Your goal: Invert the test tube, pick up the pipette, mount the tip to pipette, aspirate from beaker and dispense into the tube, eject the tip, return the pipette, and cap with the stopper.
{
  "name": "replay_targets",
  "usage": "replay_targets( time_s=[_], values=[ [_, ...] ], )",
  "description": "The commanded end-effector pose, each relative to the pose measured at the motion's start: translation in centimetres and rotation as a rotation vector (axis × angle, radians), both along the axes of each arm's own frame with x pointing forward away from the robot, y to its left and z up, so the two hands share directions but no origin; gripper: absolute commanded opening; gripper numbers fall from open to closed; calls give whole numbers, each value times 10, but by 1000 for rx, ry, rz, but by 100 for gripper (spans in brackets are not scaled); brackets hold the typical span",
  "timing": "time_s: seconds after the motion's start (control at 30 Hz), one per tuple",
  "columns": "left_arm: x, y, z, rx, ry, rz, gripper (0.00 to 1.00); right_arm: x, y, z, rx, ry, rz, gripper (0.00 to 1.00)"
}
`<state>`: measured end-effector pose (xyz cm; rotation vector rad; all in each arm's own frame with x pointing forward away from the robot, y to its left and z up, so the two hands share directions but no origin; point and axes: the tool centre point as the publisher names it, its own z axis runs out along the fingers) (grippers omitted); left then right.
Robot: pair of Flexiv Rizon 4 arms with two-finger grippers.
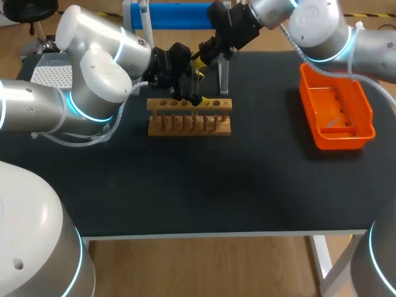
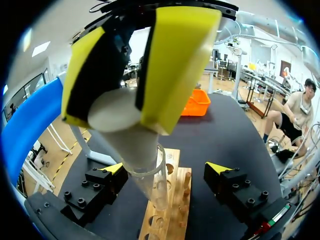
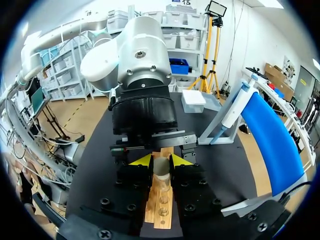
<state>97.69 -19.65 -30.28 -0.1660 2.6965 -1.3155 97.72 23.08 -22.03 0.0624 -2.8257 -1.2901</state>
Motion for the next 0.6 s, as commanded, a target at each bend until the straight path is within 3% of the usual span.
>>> replay_targets(
  time_s=[0.03,0.6],
  values=[
    [1,-1,0,3,3,-2,100,-2,-1,0,-3,2,-1,0],
    [1,-1,0,3,3,-2,100,-4,-3,-14,-20,11,-5,0]
  ],
)
